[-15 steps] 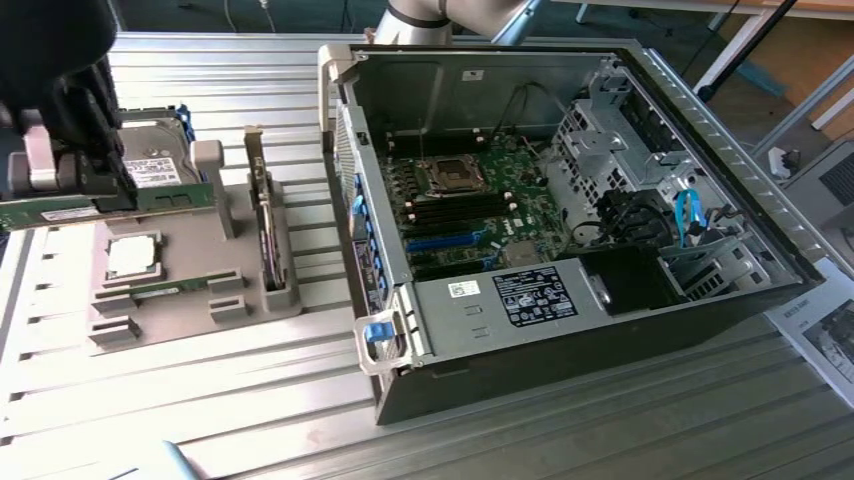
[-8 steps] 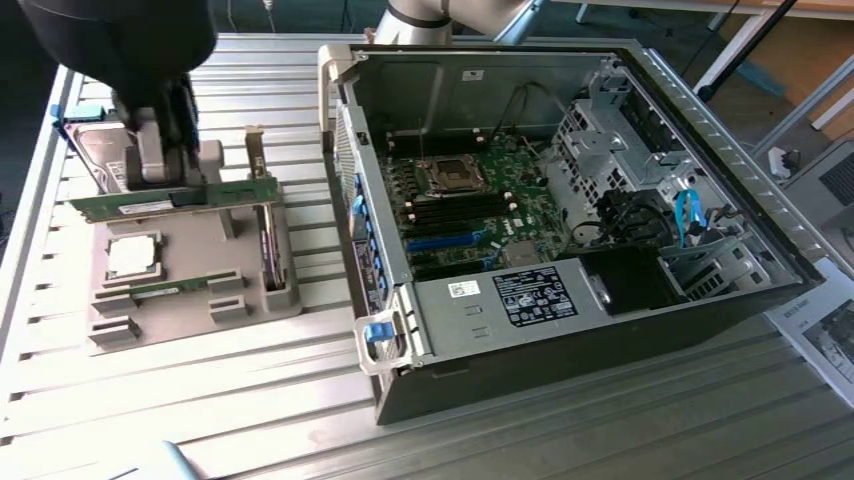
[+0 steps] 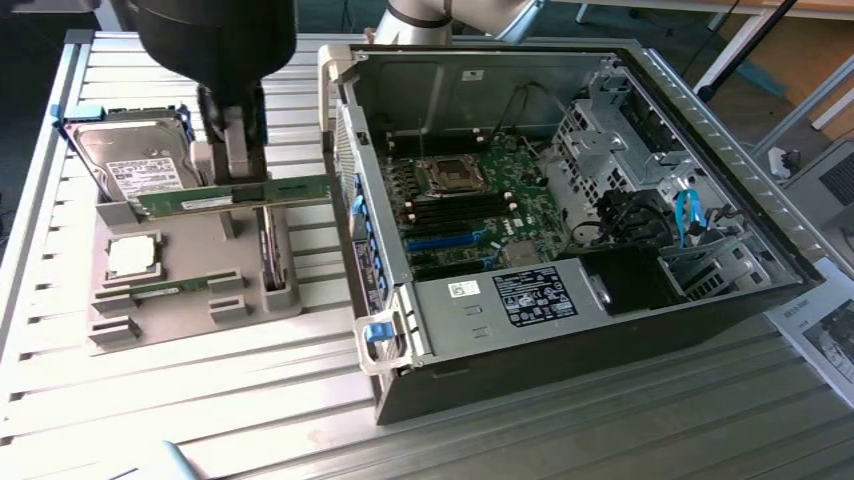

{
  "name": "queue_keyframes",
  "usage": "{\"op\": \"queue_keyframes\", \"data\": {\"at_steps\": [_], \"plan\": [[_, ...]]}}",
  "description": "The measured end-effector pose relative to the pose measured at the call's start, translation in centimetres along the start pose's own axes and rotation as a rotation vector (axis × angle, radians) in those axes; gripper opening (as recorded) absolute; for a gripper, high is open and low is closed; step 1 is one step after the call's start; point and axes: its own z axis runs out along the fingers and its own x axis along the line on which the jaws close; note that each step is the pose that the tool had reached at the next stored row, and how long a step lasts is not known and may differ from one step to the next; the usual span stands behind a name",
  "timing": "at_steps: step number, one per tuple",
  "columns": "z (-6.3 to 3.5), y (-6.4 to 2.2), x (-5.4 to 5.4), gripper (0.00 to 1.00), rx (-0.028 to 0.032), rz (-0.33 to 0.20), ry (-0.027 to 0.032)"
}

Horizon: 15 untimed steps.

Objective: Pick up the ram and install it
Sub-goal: 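Pick up the ram and move it above insertion slot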

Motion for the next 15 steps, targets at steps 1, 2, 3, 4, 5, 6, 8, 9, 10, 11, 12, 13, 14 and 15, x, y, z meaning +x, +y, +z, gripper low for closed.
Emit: {"op": "queue_keyframes", "data": {"at_steps": [1, 2, 3, 4, 5, 6, 8, 9, 10, 11, 12, 13, 14, 15], "plan": [[0.0, -0.4, 0.0, 0.13, -0.0001, 0.0, 0.0], [0.0, -1.56, 0.1, 0.13, -0.0006, 0.0, 0.0], [0.0, -2.85, 0.1, 0.13, -0.0011, 0.0, -0.0001], [-0.01, -3.85, 0.1, 0.13, -0.0015, 0.0, 0.0], [-0.01, -4.55, 0.2, 0.13, -0.0017, 0.0, -0.0001], [-0.02, -5.0, 0.2, 0.13, -0.0019, 0.0, -0.0001], [-0.02, -6.03, 0.2, 0.13, -0.0025, 0.0, -0.0001], [-0.02, -6.62, 0.2, 0.13, -0.0028, 0.0, -0.0001], [-0.03, -7.05, 0.2, 0.13, -0.003, 0.0, -0.0001], [-0.03, -7.79, 0.3, 0.13, -0.0034, 0.0, -0.0001], [-0.04, -9.07, 0.3, 0.13, -0.004, 0.0, -0.0002], [-0.04, -9.71, 0.3, 0.13, -0.0044, 0.0, -0.0002], [-0.04, -10.09, 0.4, 0.13, -0.0046, 0.0, -0.0002], [-0.05, -10.97, 0.4, 0.13, -0.0049, 0.0, -0.0002]]}}
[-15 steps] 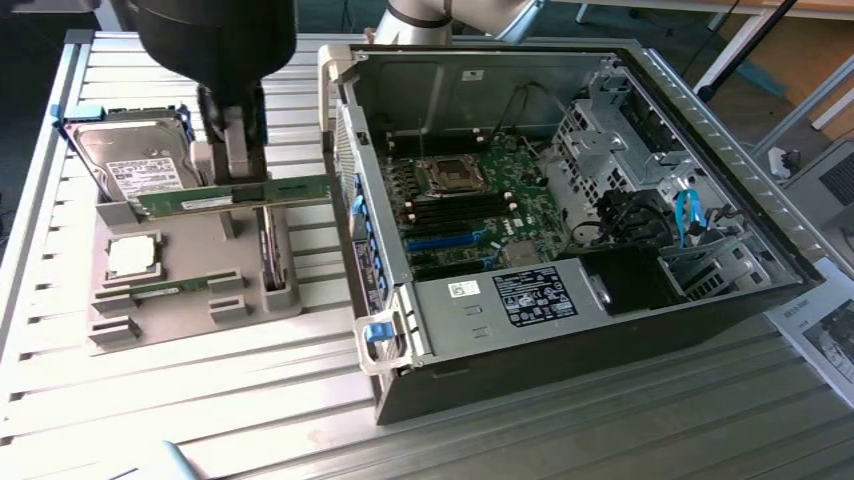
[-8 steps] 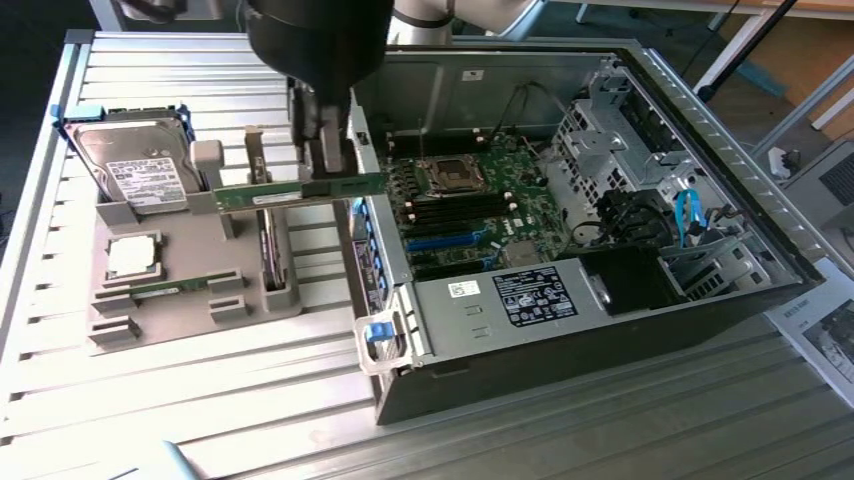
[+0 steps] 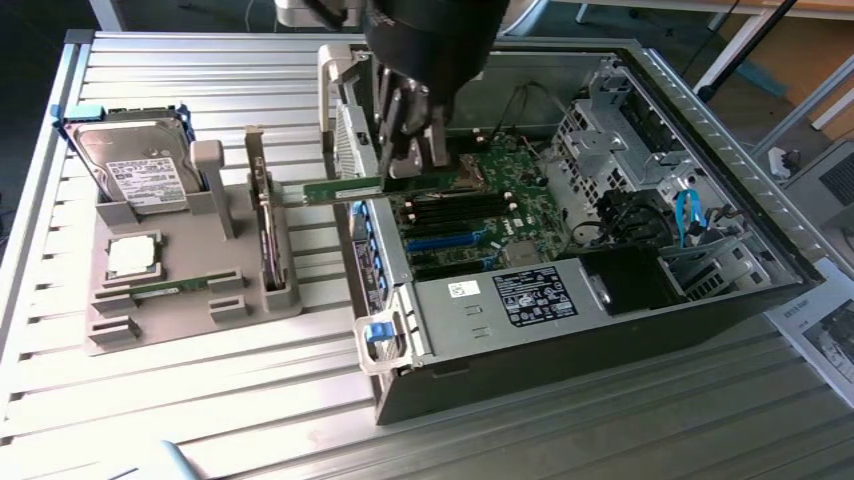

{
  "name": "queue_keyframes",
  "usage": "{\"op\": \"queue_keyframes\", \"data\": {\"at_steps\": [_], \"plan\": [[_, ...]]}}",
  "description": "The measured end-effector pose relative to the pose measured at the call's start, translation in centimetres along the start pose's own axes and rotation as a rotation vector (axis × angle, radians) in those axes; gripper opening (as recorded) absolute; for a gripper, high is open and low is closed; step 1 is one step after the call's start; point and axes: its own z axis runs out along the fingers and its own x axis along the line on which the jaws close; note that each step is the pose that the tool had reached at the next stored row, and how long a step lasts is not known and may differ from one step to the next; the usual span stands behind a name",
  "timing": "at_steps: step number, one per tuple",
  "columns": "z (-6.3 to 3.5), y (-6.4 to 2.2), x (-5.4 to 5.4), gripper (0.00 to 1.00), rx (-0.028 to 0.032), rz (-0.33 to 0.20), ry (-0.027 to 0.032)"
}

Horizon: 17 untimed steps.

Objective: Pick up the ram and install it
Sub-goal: 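Pick up the ram and move it above insertion slot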

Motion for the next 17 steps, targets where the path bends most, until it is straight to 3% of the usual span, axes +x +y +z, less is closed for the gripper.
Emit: {"op": "queue_keyframes", "data": {"at_steps": [3, 5, 11, 17], "plan": [[-0.04, -2.66, 0.1, 0.13, -0.001, 0.0, 0.0001], [-0.05, -3.68, 0.1, 0.13, -0.0012, 0.0, 0.0], [-0.09, -7.98, 0.3, 0.13, -0.0032, 0.0, 0.0], [-0.08, -10.89, 0.4, 0.13, -0.005, 0.0, -0.0001]]}}
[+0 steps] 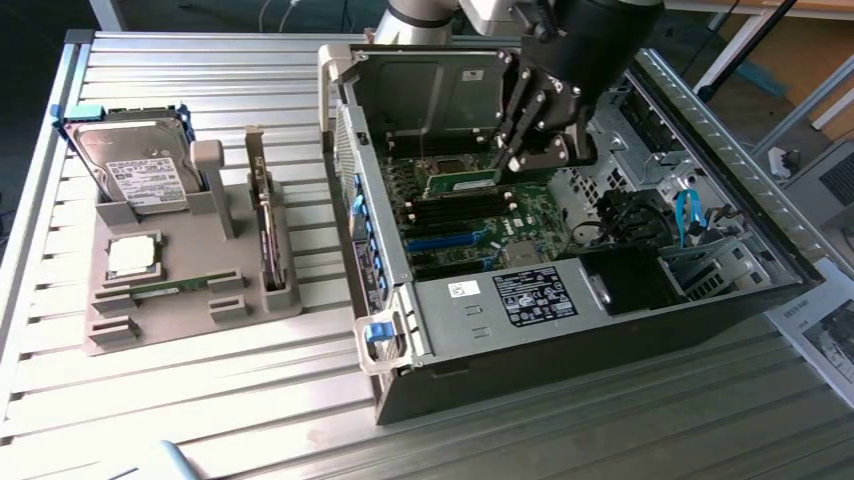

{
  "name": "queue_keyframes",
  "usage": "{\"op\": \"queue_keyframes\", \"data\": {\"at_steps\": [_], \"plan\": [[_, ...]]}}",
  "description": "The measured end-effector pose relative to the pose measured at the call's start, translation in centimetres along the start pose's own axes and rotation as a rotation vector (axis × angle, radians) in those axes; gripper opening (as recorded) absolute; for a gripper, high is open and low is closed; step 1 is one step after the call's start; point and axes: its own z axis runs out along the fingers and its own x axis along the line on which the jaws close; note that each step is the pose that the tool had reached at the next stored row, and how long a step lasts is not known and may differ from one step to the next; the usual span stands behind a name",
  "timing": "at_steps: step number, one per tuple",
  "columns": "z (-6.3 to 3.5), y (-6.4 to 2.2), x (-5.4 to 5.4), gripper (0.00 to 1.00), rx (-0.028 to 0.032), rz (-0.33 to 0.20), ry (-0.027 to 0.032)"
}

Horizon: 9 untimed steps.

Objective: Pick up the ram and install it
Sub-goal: 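Pick up the ram and move it above insertion slot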

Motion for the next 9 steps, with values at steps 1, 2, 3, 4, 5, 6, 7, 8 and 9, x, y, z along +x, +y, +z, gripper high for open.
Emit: {"op": "queue_keyframes", "data": {"at_steps": [1, 2, 3, 4, 5, 6, 7, 8, 9], "plan": [[0.0, -0.48, 0.0, 0.13, -0.0003, 0.0, 0.0], [0.0, -0.88, 0.0, 0.13, -0.0006, 0.0, 0.0], [0.0, -1.6, 0.1, 0.13, -0.001, 0.0, 0.0], [-0.01, -2.14, 0.1, 0.13, -0.0012, 0.0, -0.0001], [-0.01, -2.59, 0.1, 0.13, -0.0014, 0.0, 0.0], [-0.03, -3.35, 0.1, 0.13, -0.0017, 0.0, 0.0], [-0.04, -4.17, 0.1, 0.13, -0.0018, 0.0, -0.0001], [-0.05, -5.06, 0.2, 0.13, -0.002, 0.0, -0.0001], [-0.07, -5.75, 0.2, 0.13, -0.0022, 0.0, 0.0001]]}}
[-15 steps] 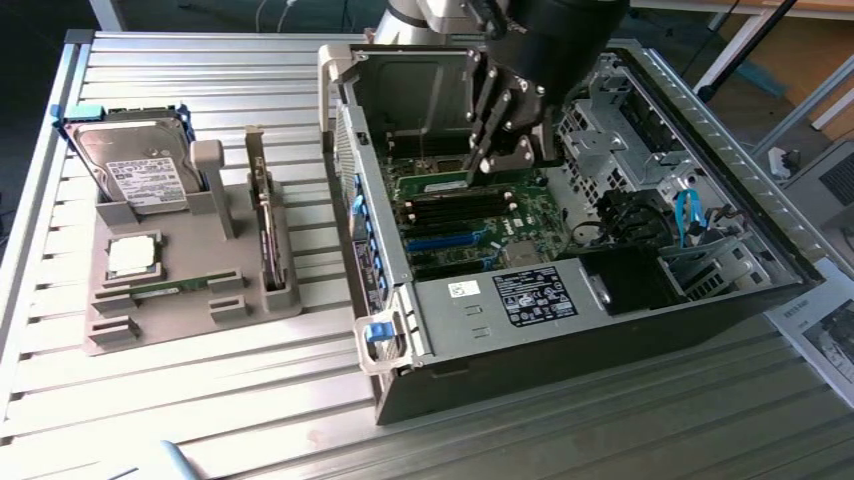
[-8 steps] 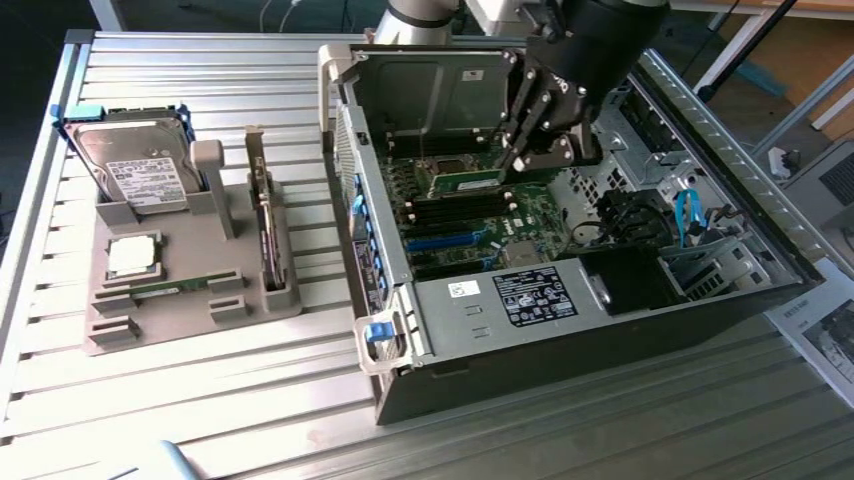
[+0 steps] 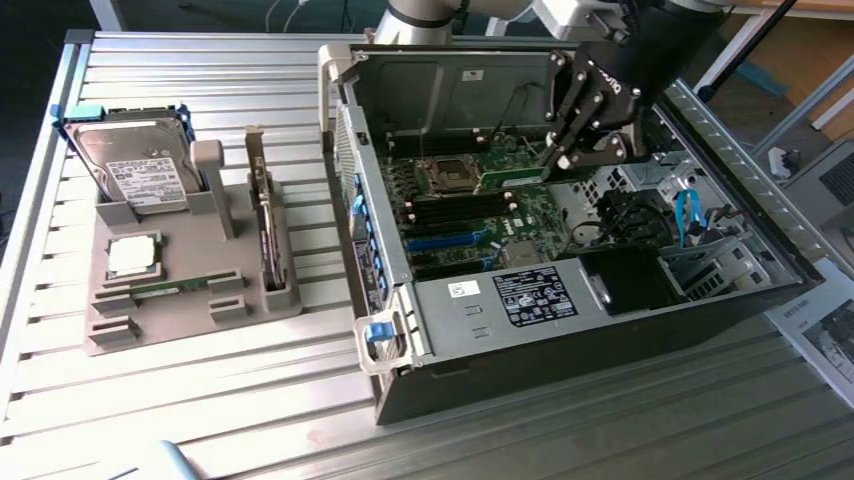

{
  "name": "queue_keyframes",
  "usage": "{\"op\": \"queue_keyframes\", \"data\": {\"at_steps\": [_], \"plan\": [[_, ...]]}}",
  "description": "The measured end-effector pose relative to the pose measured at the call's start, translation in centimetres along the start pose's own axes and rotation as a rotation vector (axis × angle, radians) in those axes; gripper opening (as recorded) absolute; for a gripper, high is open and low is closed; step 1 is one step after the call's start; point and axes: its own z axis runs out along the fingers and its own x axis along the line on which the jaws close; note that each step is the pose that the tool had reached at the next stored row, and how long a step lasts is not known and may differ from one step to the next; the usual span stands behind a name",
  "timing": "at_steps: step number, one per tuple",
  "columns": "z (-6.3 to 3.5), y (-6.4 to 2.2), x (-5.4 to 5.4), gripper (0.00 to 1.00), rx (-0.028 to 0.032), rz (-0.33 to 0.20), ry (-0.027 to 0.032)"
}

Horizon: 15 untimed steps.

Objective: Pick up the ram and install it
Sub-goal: 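Pick up the ram and move it above insertion slot, then insert the ram into the slot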

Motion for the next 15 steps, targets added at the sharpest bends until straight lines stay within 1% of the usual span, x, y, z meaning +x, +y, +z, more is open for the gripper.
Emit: {"op": "queue_keyframes", "data": {"at_steps": [2, 3, 10, 12, 15], "plan": [[-0.03, -0.77, 0.0, 0.13, -0.0002, 0.0, 0.0001], [-0.04, -1.01, 0.0, 0.13, -0.0002, 0.0, 0.0], [0.03, -1.1, -0.1, 0.13, -0.0001, 0.0, -0.0004], [0.2, -1.12, -0.5, 0.13, -0.0002, 0.0, -0.0002], [0.76, -1.11, -1.6, 0.13, -0.0001, 0.0, -0.0011]]}}
